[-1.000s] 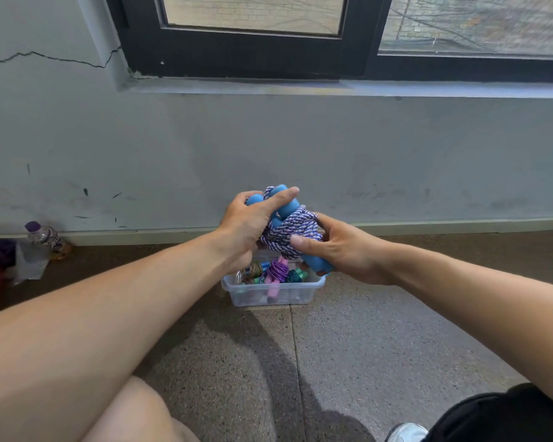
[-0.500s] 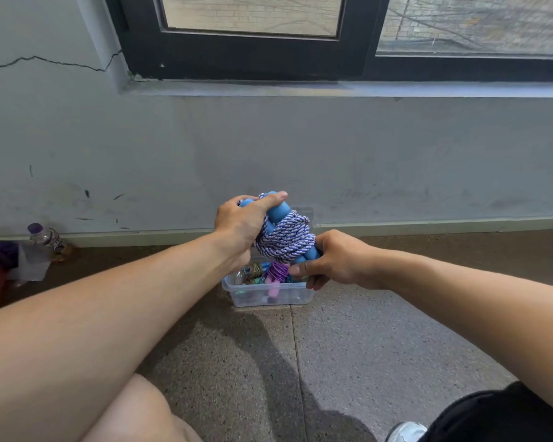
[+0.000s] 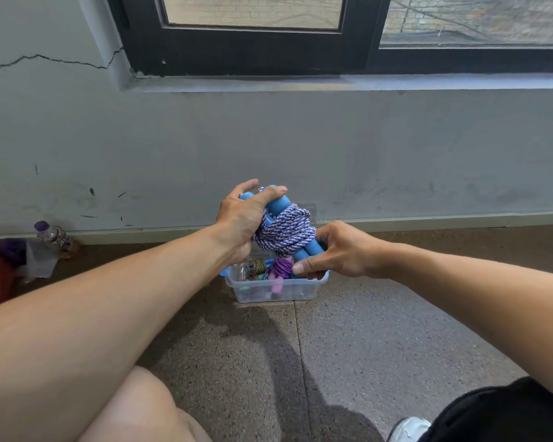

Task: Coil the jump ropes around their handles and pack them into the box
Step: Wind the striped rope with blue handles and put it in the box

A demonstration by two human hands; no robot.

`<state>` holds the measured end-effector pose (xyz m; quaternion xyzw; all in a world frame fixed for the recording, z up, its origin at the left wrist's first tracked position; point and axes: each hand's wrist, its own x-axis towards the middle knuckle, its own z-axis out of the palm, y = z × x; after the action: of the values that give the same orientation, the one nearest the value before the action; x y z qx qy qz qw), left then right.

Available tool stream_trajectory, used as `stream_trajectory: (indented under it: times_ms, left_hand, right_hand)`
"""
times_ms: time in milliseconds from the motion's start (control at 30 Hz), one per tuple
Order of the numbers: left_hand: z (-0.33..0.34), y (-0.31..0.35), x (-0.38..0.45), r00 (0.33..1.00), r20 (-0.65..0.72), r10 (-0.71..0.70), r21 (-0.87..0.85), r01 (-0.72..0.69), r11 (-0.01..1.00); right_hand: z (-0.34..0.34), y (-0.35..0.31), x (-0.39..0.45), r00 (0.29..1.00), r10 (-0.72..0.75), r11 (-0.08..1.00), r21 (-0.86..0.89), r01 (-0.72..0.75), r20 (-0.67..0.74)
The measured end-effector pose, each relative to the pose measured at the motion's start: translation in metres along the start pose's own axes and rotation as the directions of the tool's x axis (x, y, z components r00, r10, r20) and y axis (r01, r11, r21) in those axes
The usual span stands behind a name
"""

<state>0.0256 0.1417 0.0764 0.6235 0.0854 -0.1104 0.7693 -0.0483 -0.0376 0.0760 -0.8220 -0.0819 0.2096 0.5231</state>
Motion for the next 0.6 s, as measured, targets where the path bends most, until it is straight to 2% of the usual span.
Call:
stream_trajectory:
  times_ms: [133,267,433,500,600]
  left_hand:
    - [-0.005,-0.005,-0.001,0.996,0.064,-0.058,0.044,0.055,0.998]
    - [-0.012,-0.012,-0.003,0.989,0.083,-0.118,0.290,0.090,0.953]
    - [-0.025,-0.016,-0.006,0.953,0.180,-0.244,0.413,0.152,0.898]
    - [-0.028,-0.020,-0.006,0.953,0.179,-0.242,0.441,0.142,0.886]
    - [-0.028,-0.022,-0.003,0.970,0.133,-0.202,0.445,0.124,0.887]
  right_hand:
    - [-0.004,0.008,0.001,0.999,0.050,0.999,0.010,-0.050,0.013]
    - [-0.008,0.019,0.003,0.989,0.117,0.993,0.002,-0.118,-0.091]
    - [-0.013,0.023,0.000,0.983,0.164,0.986,0.020,-0.163,-0.078]
    - [-0.011,0.022,-0.001,0.979,0.186,0.982,0.033,-0.184,-0.079]
    - [-0.011,0.017,-0.001,0.973,0.198,0.973,0.140,-0.181,-0.117]
